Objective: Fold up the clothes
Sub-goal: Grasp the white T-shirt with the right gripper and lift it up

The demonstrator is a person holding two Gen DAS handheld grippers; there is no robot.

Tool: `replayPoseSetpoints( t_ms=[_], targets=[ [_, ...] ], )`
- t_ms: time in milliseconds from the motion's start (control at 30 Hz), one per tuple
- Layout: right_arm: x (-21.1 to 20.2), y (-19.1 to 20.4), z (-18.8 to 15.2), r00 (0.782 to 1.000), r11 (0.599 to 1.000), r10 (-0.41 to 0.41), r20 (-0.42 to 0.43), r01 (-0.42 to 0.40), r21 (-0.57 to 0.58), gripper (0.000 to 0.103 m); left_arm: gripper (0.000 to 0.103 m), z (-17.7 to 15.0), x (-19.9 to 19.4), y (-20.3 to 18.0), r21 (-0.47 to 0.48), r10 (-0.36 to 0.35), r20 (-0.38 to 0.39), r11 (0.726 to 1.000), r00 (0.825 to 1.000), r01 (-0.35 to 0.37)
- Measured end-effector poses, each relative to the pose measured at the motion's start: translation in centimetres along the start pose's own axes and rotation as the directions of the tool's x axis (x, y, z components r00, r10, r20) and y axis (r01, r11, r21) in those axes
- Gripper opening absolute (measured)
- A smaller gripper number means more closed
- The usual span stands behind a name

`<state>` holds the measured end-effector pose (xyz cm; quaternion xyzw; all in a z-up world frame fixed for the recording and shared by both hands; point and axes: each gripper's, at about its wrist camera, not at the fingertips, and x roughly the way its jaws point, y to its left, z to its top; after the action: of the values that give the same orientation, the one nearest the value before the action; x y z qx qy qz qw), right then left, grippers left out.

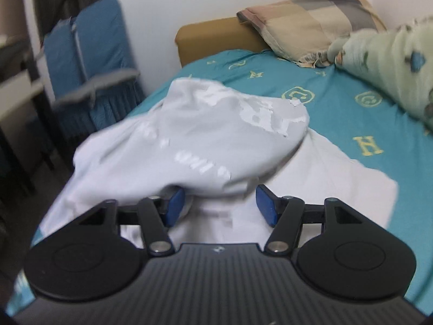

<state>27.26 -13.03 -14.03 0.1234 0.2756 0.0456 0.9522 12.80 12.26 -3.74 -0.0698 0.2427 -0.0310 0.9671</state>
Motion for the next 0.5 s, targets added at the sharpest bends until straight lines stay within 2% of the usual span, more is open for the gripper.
replayPoseSetpoints(
  t_ms=[33,133,233,367,433,500],
  targets=[
    [-0.3,-0.1,0.5,1.0,1.0,0.015,0.022,-0.016,0.019,0.018,0.101,-0.1,0.5,0.1,-0.013,-0.009,-0.001,1.0,1.0,0.009],
    [-2.2,-0.1,1.8,0.994,0.998,0.036,0.1,-0.041,0.043,0.007,0.099,-0.4,1.4,-0.6,0.003,-0.037,0.001,0.999,0.999,0.037],
    [-6.1,0.2,3.3,0.983,0.998,0.056,0.174,-0.056,-0.004,0.006,0.099,-0.6,1.5,-1.8,0.036,-0.076,0.013,0.996,0.997,0.076],
    [-13.3,0.5,4.6,0.962,0.99,0.114,0.25,-0.088,-0.112,0.005,0.096,-1.0,0.8,-3.7,0.082,-0.155,0.021,0.985,0.988,0.153],
    [-17.1,0.7,5.1,0.95,0.981,0.147,0.276,-0.105,-0.161,0.005,0.094,-1.4,0.2,-4.8,0.093,-0.224,0.008,0.97,0.974,0.223],
    [-21.0,0.8,5.1,0.935,0.971,0.18,0.305,-0.119,-0.207,0.005,0.094,-2.0,-0.6,-5.8,0.105,-0.307,-0.004,0.946,0.952,0.306]
  ],
)
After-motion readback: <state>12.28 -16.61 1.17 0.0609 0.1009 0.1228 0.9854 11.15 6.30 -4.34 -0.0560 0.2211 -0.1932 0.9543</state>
